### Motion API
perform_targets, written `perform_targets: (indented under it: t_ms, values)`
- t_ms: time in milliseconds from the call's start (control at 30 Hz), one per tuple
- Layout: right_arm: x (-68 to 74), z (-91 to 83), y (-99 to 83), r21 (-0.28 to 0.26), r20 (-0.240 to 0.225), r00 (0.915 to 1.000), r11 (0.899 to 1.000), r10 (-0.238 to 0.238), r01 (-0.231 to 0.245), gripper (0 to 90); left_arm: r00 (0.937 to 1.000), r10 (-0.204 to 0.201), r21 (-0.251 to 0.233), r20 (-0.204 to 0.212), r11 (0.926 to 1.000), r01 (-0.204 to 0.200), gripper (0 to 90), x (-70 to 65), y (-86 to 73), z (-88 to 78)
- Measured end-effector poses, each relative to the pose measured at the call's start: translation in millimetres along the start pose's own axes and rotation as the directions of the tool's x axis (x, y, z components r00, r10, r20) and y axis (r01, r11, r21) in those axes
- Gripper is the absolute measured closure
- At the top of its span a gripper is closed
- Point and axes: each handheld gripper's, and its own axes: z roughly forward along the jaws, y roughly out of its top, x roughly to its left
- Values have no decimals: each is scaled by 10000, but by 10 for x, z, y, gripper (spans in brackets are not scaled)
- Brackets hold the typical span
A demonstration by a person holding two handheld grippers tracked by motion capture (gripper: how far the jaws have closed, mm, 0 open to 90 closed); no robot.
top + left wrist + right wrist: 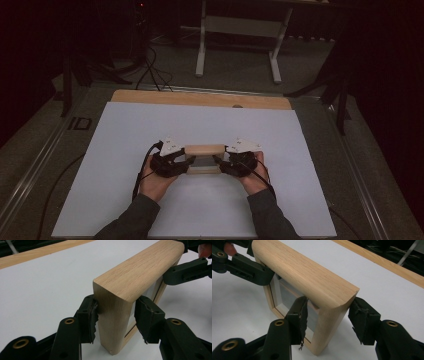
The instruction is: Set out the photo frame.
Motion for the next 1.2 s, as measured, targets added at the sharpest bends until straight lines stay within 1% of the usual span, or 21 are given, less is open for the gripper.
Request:
perform_targets:
  t_ms: [133, 267, 467, 500, 600, 733, 800, 967, 1200]
  values:
    - [-15, 35, 18, -34, -6, 10000, 10000, 46, -46, 492, 10000, -52, 32, -31, 10000, 52, 525, 35, 16, 12]
    - [-27, 60, 29, -101, -42, 9999, 9998, 144, -144, 491, 9998, -222, 38, 14, 9997, 222, 524, 71, 23, 19]
    - [-37, 95, 42, -152, -29, 9997, 9996, 258, -258, 491, 9998, -207, 108, -40, 9997, 208, 521, 97, 41, 28]
    - [-41, 115, 49, -180, -13, 9994, 9992, 351, -352, 489, 9998, -203, 128, -94, 9997, 204, 520, 120, 50, 35]
    - [-46, 142, 64, -204, -15, 9992, 9990, 392, -392, 489, 9993, -339, 72, -135, 9994, 340, 517, 144, 55, 43]
    - [-51, 184, 93, -207, 25, 9991, 9989, 426, -426, 489, 9991, -375, 130, -206, 9992, 377, 511, 188, 74, 52]
    - [-51, 199, 107, -216, 31, 9988, 9985, 497, -496, 491, 9987, -456, 95, -246, 9989, 459, 503, 204, 81, 60]
    - [-60, 233, 135, -275, 9, 9980, 9976, 637, -636, 493, 9976, -661, 39, -202, 9978, 662, 500, 256, 80, 64]
    - [-72, 267, 139, -143, 8, 9957, 9956, 931, -931, 496, 9962, -854, -5, -158, 9963, 854, 493, 294, 99, 93]
